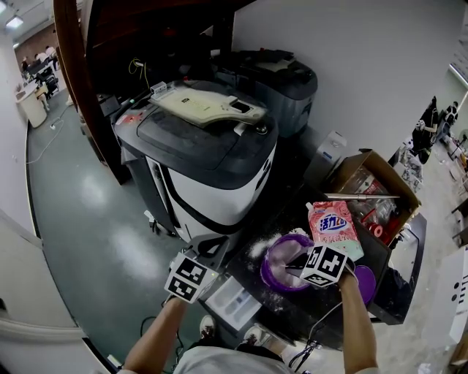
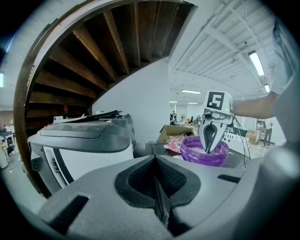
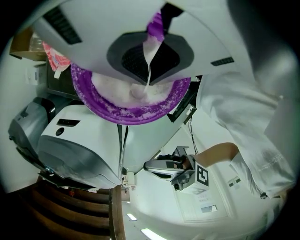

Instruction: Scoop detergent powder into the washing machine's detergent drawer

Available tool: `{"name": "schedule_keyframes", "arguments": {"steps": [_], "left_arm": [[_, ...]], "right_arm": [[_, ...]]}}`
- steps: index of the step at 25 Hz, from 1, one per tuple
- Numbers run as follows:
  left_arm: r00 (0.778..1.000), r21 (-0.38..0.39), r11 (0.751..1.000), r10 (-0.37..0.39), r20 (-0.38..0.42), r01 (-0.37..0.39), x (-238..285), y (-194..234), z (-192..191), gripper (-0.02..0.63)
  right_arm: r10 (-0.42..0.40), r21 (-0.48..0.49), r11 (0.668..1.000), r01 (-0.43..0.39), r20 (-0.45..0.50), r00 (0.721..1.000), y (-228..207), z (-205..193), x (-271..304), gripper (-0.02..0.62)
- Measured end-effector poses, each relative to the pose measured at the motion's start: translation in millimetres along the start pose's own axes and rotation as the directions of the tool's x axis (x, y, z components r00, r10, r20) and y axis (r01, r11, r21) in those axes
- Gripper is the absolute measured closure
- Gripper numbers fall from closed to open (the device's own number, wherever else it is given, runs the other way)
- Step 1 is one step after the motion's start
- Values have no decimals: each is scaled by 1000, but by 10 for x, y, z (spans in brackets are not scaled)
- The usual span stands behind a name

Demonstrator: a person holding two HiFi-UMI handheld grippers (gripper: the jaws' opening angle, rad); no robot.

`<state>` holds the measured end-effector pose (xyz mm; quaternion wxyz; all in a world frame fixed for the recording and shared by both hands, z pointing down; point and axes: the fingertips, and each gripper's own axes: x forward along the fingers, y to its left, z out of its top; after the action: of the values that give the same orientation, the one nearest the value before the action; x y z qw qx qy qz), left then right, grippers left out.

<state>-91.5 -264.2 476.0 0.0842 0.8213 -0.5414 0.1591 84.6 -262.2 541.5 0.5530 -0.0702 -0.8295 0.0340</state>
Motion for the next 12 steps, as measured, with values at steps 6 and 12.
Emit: {"name": "schedule_keyframes", "arguments": {"steps": [6,12], "left_arm": [[1000,-8,1000,-3,-3,3,18,-34,-29,597],[1000,-3,1000,-8,0,8,38,-51,-32,597]], "right_arm": [[7,38,999,-9,54,999,11,18,-75,592],[-65,57,997,61,67,996,-78,4,-113,592]]}}
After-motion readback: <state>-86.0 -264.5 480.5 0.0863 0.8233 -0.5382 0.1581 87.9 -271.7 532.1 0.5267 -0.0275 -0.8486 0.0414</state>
